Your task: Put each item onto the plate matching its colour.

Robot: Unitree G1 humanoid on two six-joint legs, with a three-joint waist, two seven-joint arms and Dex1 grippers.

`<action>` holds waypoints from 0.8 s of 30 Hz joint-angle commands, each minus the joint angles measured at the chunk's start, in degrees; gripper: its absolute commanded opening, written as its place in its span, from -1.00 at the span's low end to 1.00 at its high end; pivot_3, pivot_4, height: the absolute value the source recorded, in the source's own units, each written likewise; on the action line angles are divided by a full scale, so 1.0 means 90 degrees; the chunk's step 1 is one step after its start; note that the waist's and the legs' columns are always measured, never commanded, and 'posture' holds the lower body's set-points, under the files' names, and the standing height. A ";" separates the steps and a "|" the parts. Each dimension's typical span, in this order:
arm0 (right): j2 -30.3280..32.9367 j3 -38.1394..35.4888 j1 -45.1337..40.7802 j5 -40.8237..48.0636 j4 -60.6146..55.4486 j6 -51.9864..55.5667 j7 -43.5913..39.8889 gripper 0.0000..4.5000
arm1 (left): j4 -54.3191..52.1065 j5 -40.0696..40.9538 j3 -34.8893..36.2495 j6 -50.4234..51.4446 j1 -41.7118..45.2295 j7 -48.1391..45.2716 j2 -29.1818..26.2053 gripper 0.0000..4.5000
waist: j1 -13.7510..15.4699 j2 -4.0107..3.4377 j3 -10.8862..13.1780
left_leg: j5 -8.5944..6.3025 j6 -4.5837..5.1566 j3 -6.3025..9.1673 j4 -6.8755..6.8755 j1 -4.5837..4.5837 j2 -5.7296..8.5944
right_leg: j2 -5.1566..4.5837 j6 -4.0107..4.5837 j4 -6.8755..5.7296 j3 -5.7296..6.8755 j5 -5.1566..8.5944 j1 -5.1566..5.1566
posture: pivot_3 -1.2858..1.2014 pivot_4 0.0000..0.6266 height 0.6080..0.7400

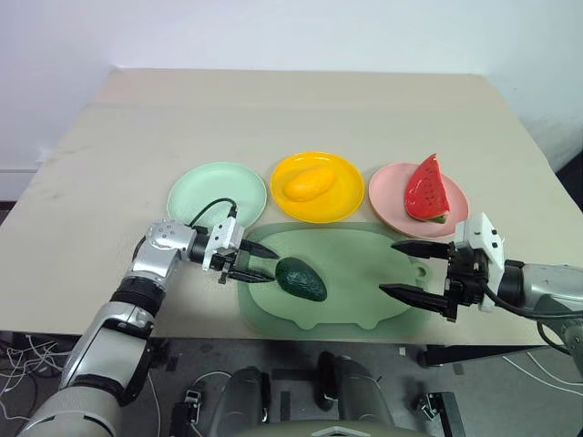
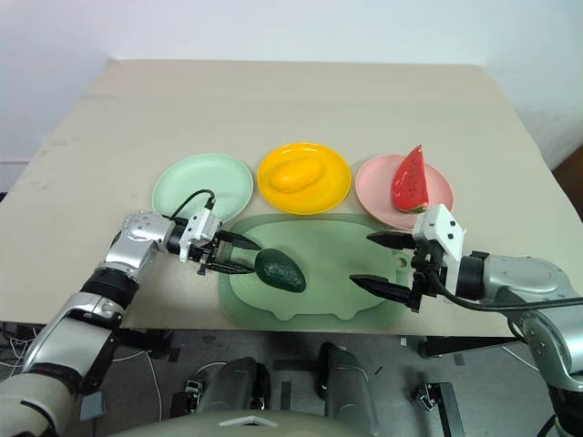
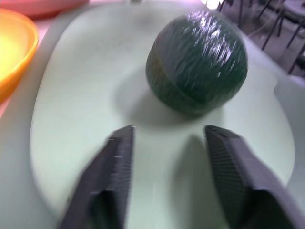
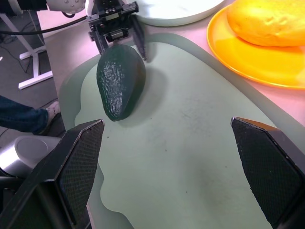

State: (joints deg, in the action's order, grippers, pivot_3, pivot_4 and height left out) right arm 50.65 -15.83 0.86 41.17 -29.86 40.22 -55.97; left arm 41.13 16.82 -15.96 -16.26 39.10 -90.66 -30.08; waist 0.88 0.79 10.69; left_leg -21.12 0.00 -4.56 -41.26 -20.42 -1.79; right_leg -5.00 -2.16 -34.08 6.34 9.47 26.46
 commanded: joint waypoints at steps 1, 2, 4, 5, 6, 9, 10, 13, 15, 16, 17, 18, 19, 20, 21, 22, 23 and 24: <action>0.0021 -0.0001 -0.0093 0.0079 -0.0005 -0.0013 0.0015 1.00 | -0.0160 0.0158 0.0140 0.0172 0.0276 -0.0205 -0.0199 0.78 | -0.0006 0.0000 0.0000 | 0.0000 0.0000 0.0000 0.0000 0.0001 0.0000 | 0.0000 0.0000 0.0000 0.0000 0.0000 0.0000 | 0.03 -0.52 0.89; 0.0021 0.0004 -0.0100 0.0075 0.0000 -0.0016 0.0015 1.00 | -0.0159 0.0173 0.0141 0.0121 0.0319 -0.0205 -0.0214 0.92 | -0.0005 0.0000 0.0000 | 0.0000 0.0000 0.0000 0.0001 0.0001 0.0000 | 0.0000 0.0000 0.0000 0.0000 0.0000 0.0000 | 0.03 -0.52 0.89; 0.0021 0.0010 -0.0107 0.0074 0.0010 -0.0016 0.0021 1.00 | -0.0174 0.0265 0.0023 0.0030 0.0450 -0.0205 -0.0271 0.98 | -0.0002 0.0000 0.0000 | 0.0000 0.0000 0.0000 0.0000 0.0000 0.0000 | 0.0000 0.0000 -0.0001 0.0000 0.0000 0.0001 | 0.03 -0.52 0.89; 0.0021 0.0012 -0.0107 0.0072 0.0016 -0.0019 0.0021 1.00 | -0.0221 0.0322 -0.0019 0.0046 0.0526 -0.0205 -0.0272 0.98 | -0.0003 0.0000 0.0000 | 0.0000 0.0000 0.0000 0.0000 0.0001 0.0000 | 0.0000 0.0000 -0.0001 0.0000 0.0000 0.0000 | 0.03 -0.52 0.89; 0.0021 0.0013 -0.0105 0.0070 0.0021 -0.0020 0.0022 1.00 | -0.0276 0.0379 -0.0051 0.0088 0.0592 -0.0205 -0.0264 0.98 | -0.0001 0.0000 0.0000 | 0.0000 0.0000 -0.0001 0.0000 0.0001 0.0000 | 0.0000 0.0000 0.0000 0.0000 0.0000 0.0000 | 0.03 -0.52 0.89; 0.0026 0.0011 -0.0081 0.0054 0.0026 -0.0036 0.0032 1.00 | -0.0411 0.0475 -0.0122 0.0186 0.0692 -0.0205 -0.0215 0.98 | -0.0005 0.0000 0.0000 | 0.0000 0.0000 0.0000 0.0000 0.0000 0.0000 | 0.0000 0.0000 0.0000 0.0000 0.0000 0.0000 | 0.03 -0.52 0.89; 0.0029 0.0000 -0.0053 0.0048 0.0016 -0.0047 0.0035 1.00 | -0.0522 0.0510 -0.0145 0.0276 0.0709 -0.0205 -0.0173 0.98 | -0.0006 0.0000 0.0000 | 0.0000 0.0000 -0.0001 0.0000 0.0000 0.0000 | 0.0000 0.0000 -0.0001 0.0000 0.0000 0.0000 | 0.03 -0.52 0.89; 0.0047 -0.0051 0.0057 0.0028 -0.0015 -0.0069 0.0033 1.00 | -0.0898 0.0613 -0.0303 0.0546 0.0708 -0.0205 -0.0107 0.98 | -0.0002 0.0000 0.0000 | 0.0000 0.0000 -0.0001 0.0000 0.0000 0.0001 | 0.0001 0.0000 -0.0001 0.0000 0.0000 0.0000 | 0.03 -0.52 0.89; 0.0063 -0.0078 0.0152 -0.0007 -0.0047 -0.0131 0.0001 1.00 | -0.1075 0.0667 -0.0418 0.0697 0.0673 -0.0205 -0.0125 0.98 | -0.0005 0.0000 0.0000 | 0.0000 0.0000 -0.0001 0.0000 0.0001 0.0001 | 0.0000 0.0000 -0.0001 0.0000 0.0000 -0.0001 | 0.03 -0.52 0.89; 0.0068 -0.0090 0.0197 -0.0029 -0.0066 -0.0172 -0.0015 1.00 | -0.1143 0.0683 -0.0467 0.0753 0.0657 -0.0205 -0.0137 0.98 | -0.0006 0.0000 0.0000 | 0.0000 0.0000 -0.0001 0.0000 0.0001 0.0001 | 0.0000 0.0000 -0.0001 -0.0001 0.0000 -0.0001 | 0.03 -0.52 0.89; 0.0070 -0.0106 0.0247 -0.0049 -0.0076 -0.0216 -0.0031 1.00 | -0.1243 0.0736 -0.0551 0.0821 0.0634 -0.0205 -0.0163 0.98 | -0.0006 0.0000 0.0000 | 0.0000 0.0000 0.0000 0.0000 0.0001 0.0001 | 0.0001 0.0000 -0.0001 -0.0001 0.0000 -0.0001 | 0.03 -0.52 0.89; 0.0075 -0.0116 0.0292 -0.0073 -0.0078 -0.0260 -0.0047 1.00 | -0.1328 0.0771 -0.0610 0.0883 0.0612 -0.0205 -0.0181 0.98 | -0.0006 0.0000 0.0000 | 0.0000 0.0000 0.0000 0.0000 0.0001 0.0001 | 0.0001 0.0000 -0.0001 0.0000 0.0000 -0.0001 | 0.03 -0.52 0.89; 0.0090 -0.0117 0.0333 -0.0108 -0.0062 -0.0294 -0.0059 1.00 | -0.1407 0.0806 -0.0675 0.0930 0.0594 -0.0205 -0.0205 0.98 | -0.0006 0.0000 0.0000 | 0.0000 0.0000 0.0000 0.0000 0.0002 0.0001 | 0.0001 0.0000 -0.0001 -0.0001 0.0000 -0.0001 | 0.03 -0.52 0.89; 0.0105 -0.0113 0.0365 -0.0144 -0.0040 -0.0330 -0.0068 1.00 | -0.1474 0.0838 -0.0735 0.0967 0.0580 -0.0205 -0.0229 0.98 | -0.0006 0.0000 0.0000 | 0.0000 0.0000 0.0000 0.0000 0.0002 0.0001 | 0.0001 0.0000 -0.0001 -0.0001 0.0000 -0.0001 | 0.03 -0.52 0.89; 0.0114 -0.0109 0.0391 -0.0171 -0.0009 -0.0359 -0.0073 1.00 | -0.1540 0.0866 -0.0786 0.0985 0.0559 -0.0205 -0.0250 0.98 | -0.0006 0.0000 0.0000 | 0.0000 0.0000 0.0000 0.0000 0.0002 0.0001 | 0.0001 0.0000 -0.0001 -0.0001 0.0000 -0.0001 | 0.03 -0.52 0.89; 0.0117 -0.0106 0.0407 -0.0191 0.0017 -0.0379 -0.0078 1.00 | -0.1587 0.0884 -0.0822 0.0992 0.0541 -0.0205 -0.0259 0.98 | -0.0006 0.0000 0.0000 | 0.0000 0.0000 -0.0001 0.0000 0.0002 0.0001 | 0.0001 0.0000 -0.0002 -0.0001 0.0000 -0.0001 | 0.03 -0.52 0.89; 0.0114 -0.0106 0.0420 -0.0202 0.0026 -0.0388 -0.0083 1.00 | -0.1631 0.0887 -0.0855 0.0996 0.0518 -0.0205 -0.0260 0.98 | -0.0006 0.0000 0.0000 | 0.0000 0.0000 0.0000 0.0000 0.0002 0.0001 | 0.0001 0.0000 -0.0001 -0.0001 0.0000 -0.0001 | 0.03 -0.52 0.89; 0.0107 -0.0106 0.0427 -0.0208 0.0025 -0.0391 -0.0085 1.00 | -0.1664 0.0884 -0.0876 0.0994 0.0495 -0.0205 -0.0255 0.98 | -0.0006 0.0000 0.0000 | 0.0000 0.0000 0.0000 0.0000 0.0003 0.0001 | 0.0001 0.0000 -0.0002 -0.0001 0.0000 -0.0001 | 0.03 -0.52 0.89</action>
State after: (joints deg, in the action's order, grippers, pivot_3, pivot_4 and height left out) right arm 50.92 -15.08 4.56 39.39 -29.01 37.97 -56.38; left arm 28.32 23.51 -23.59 -7.65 43.80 -92.32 -31.96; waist 0.83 0.79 10.68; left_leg -21.12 -0.01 -4.56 -41.25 -20.40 -1.78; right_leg -4.99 -2.16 -34.10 6.33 9.48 26.45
